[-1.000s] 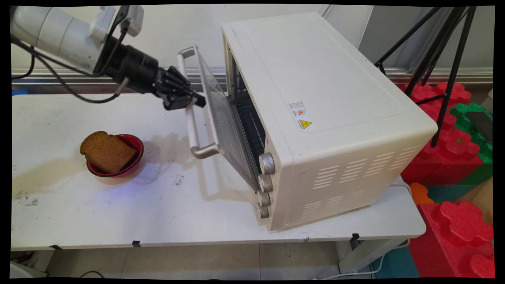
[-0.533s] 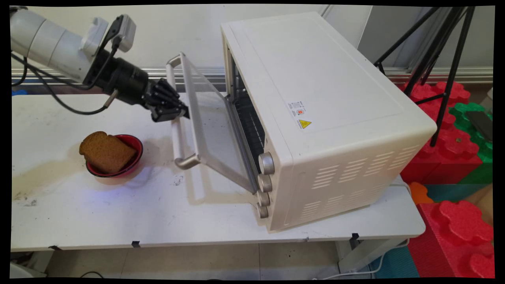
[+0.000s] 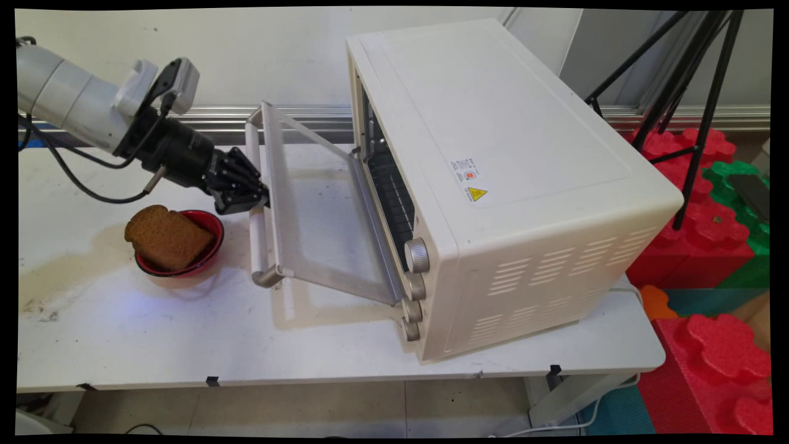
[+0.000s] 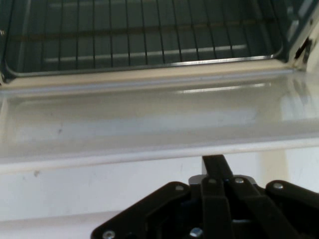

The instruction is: Open the oven

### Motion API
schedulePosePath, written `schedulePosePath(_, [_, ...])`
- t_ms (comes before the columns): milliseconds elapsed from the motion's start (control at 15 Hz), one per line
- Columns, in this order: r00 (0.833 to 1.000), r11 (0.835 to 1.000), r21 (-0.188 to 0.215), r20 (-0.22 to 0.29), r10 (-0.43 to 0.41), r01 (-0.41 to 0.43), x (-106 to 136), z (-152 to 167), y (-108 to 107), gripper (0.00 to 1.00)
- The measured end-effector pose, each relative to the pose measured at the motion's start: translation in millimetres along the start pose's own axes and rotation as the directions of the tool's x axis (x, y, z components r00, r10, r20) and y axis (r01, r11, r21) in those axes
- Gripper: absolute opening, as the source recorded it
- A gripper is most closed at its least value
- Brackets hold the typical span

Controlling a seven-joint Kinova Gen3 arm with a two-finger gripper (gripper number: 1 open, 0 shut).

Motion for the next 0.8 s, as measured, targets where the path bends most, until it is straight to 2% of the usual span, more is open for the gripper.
schedulePosePath(800, [0.997,1.000,-0.016,0.080,-0.019,0.020,-52.6,9.2,-1.7,0.00])
